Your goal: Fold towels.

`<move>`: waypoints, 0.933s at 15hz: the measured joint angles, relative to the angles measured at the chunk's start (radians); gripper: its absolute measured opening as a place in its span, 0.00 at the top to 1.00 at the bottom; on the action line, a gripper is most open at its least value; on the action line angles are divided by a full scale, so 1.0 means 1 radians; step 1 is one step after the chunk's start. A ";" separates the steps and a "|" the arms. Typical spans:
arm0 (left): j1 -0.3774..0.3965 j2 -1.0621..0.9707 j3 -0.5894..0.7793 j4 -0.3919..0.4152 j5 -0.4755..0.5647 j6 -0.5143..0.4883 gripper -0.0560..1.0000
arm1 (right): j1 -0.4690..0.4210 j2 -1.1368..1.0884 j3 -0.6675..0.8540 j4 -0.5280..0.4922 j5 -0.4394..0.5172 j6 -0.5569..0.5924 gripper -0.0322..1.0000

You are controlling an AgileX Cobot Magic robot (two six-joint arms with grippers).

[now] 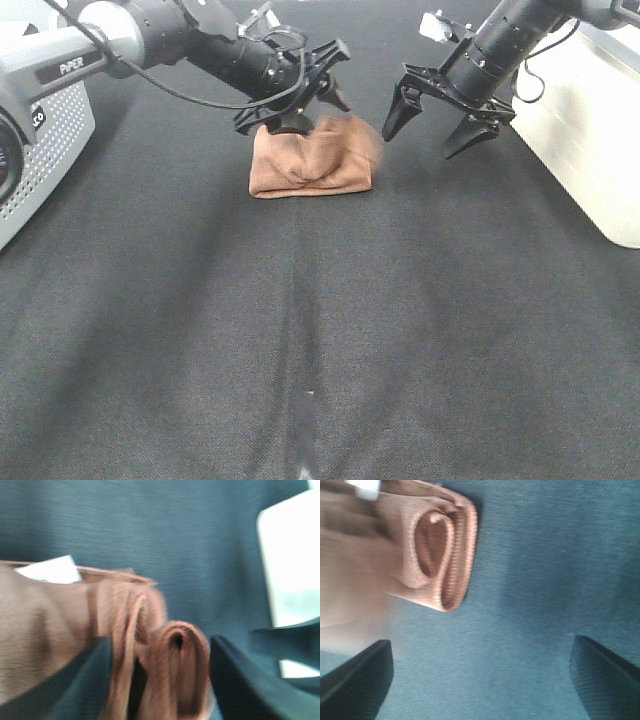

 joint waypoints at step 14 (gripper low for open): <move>0.274 -0.098 0.000 0.038 0.034 0.025 0.38 | 0.047 -0.001 0.000 0.687 -0.027 -0.248 0.10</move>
